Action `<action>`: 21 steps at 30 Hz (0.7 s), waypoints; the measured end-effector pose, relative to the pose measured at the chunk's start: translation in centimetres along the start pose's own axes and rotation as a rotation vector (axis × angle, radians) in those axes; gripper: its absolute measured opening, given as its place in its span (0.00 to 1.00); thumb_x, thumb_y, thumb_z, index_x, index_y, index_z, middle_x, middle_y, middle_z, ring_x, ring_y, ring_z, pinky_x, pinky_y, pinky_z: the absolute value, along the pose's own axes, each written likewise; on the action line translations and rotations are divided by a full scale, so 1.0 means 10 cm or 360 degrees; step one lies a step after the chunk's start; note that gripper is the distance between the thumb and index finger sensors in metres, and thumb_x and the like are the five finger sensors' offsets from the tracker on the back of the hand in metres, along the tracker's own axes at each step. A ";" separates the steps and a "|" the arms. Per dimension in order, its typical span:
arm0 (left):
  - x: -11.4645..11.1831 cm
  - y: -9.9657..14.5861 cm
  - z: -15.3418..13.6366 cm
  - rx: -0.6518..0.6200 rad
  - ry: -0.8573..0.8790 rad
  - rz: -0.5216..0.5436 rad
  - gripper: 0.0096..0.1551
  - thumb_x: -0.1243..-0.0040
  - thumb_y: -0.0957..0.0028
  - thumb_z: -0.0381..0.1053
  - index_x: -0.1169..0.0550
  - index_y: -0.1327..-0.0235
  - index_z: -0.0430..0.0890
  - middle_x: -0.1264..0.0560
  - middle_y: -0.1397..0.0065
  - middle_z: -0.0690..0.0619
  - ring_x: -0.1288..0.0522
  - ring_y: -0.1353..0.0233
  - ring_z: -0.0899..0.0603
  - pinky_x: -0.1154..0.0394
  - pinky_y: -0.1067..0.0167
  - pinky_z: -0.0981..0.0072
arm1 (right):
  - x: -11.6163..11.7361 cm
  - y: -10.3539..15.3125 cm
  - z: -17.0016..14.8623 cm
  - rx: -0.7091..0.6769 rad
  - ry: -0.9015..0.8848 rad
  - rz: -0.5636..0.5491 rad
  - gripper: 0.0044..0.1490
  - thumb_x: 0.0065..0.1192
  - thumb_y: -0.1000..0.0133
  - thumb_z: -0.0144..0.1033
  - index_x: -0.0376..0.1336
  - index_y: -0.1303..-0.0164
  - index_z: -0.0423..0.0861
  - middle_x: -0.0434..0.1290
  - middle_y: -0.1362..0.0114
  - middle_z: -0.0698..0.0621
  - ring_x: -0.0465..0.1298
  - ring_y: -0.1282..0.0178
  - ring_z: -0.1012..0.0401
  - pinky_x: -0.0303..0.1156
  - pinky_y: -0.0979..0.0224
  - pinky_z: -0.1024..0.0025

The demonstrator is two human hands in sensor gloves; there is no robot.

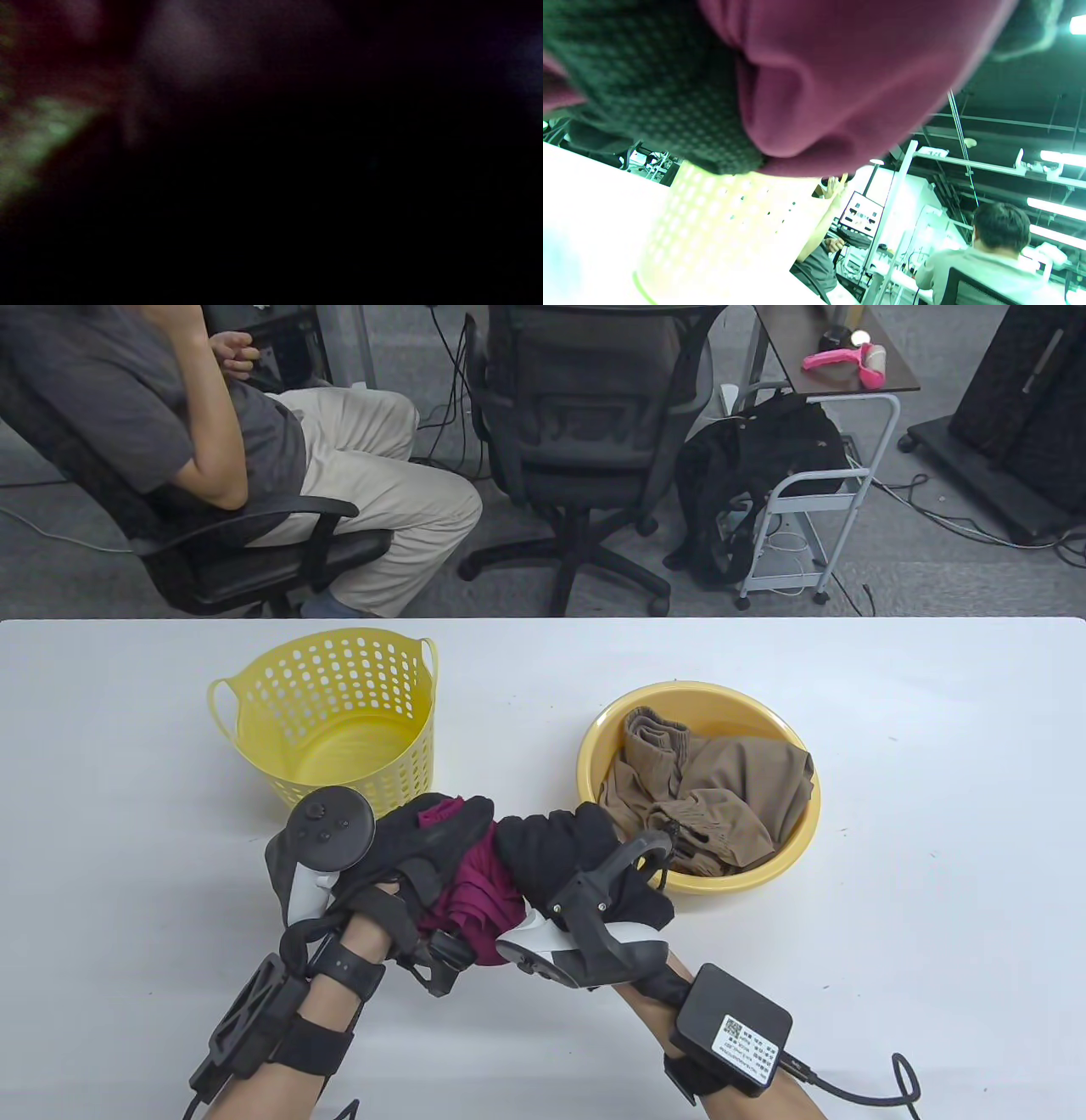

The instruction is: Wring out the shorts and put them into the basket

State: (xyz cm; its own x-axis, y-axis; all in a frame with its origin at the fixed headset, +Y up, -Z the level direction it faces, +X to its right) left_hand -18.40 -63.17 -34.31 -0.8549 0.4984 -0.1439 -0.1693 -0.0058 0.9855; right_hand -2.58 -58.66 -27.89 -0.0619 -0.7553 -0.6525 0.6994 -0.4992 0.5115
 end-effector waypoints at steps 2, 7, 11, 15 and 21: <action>-0.01 0.00 0.00 0.0023 0.0005 -0.0012 0.31 0.35 0.37 0.67 0.18 0.50 0.39 0.12 0.63 0.39 0.09 0.74 0.45 0.14 0.69 0.49 | -0.01 0.01 0.02 -0.0021 0.0047 -0.0016 0.42 0.89 0.59 0.45 0.65 0.43 0.41 0.77 0.56 0.56 0.78 0.71 0.64 0.78 0.56 0.63; -0.02 -0.01 -0.01 0.0048 0.0028 -0.0036 0.31 0.36 0.37 0.68 0.18 0.51 0.38 0.12 0.64 0.38 0.09 0.75 0.45 0.14 0.70 0.49 | -0.03 0.01 0.04 -0.0047 0.0115 -0.0037 0.42 0.88 0.58 0.44 0.64 0.43 0.41 0.77 0.56 0.57 0.78 0.71 0.64 0.78 0.56 0.63; -0.03 -0.01 0.00 0.0054 0.0030 -0.0047 0.32 0.36 0.37 0.68 0.18 0.51 0.38 0.12 0.64 0.39 0.09 0.75 0.45 0.14 0.70 0.49 | -0.03 0.02 0.04 -0.0042 0.0120 -0.0039 0.42 0.88 0.58 0.45 0.64 0.42 0.41 0.77 0.56 0.57 0.78 0.71 0.64 0.78 0.55 0.63; -0.04 -0.01 -0.01 0.0056 0.0028 -0.0056 0.32 0.37 0.37 0.68 0.18 0.51 0.38 0.12 0.64 0.39 0.10 0.75 0.45 0.14 0.70 0.49 | -0.03 0.03 0.03 -0.0034 0.0112 -0.0035 0.42 0.88 0.58 0.45 0.64 0.42 0.41 0.77 0.56 0.57 0.78 0.71 0.64 0.78 0.55 0.63; -0.07 -0.01 -0.01 0.0049 0.0030 -0.0067 0.33 0.37 0.37 0.69 0.18 0.50 0.37 0.12 0.64 0.39 0.10 0.75 0.45 0.14 0.69 0.49 | -0.04 0.05 0.02 -0.0033 0.0124 -0.0023 0.42 0.88 0.58 0.46 0.64 0.42 0.41 0.77 0.56 0.57 0.78 0.70 0.64 0.78 0.55 0.63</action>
State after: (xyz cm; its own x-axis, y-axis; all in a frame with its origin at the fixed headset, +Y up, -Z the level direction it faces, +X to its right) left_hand -17.80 -63.59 -34.35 -0.8564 0.4813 -0.1868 -0.1904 0.0417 0.9808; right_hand -2.36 -58.70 -27.26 -0.0171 -0.7125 -0.7014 0.7135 -0.5001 0.4907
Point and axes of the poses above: the tracker on the back of each hand, its own z axis roughly to the thumb side, its own y axis roughly from the fingertips to the wrist, x = y × z, the point moved 3 cm from there along -y, roughly from the wrist to the fingertips
